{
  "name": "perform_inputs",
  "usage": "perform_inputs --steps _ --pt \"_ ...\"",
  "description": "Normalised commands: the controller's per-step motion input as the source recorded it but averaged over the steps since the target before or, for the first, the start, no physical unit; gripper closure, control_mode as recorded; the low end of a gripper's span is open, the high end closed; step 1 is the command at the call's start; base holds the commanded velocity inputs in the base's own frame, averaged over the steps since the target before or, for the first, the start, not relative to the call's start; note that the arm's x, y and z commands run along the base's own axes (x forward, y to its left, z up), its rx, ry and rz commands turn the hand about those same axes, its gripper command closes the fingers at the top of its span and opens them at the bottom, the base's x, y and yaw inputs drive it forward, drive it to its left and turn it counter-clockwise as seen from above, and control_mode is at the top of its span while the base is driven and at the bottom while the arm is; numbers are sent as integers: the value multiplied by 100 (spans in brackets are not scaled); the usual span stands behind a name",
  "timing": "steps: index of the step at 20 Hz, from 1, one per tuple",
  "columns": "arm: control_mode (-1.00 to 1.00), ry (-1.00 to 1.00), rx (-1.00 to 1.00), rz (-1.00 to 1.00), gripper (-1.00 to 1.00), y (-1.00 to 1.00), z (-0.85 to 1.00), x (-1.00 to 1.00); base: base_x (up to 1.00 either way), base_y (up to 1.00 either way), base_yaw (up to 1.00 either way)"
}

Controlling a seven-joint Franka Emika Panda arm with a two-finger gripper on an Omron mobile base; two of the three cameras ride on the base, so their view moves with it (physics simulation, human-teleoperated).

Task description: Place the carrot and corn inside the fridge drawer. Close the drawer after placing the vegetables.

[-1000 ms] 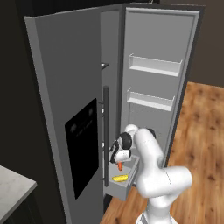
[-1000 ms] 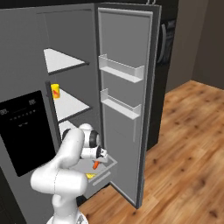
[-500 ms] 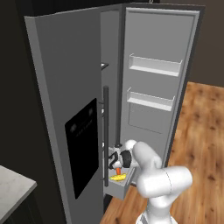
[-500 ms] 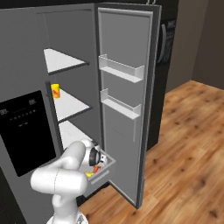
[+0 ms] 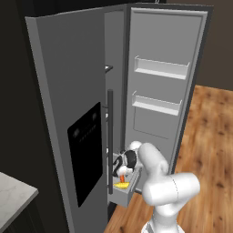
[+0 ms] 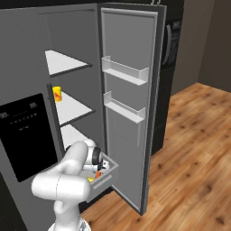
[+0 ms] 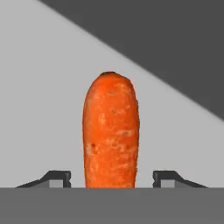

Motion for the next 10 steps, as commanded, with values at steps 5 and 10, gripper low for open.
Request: perform_inputs --steps 5,10 --pt "-100 -1 -1 -1 -100 -11 100 -1 0 0 0" --pt "-100 0 0 -10 -100 -25 92 -70 0 0 0"
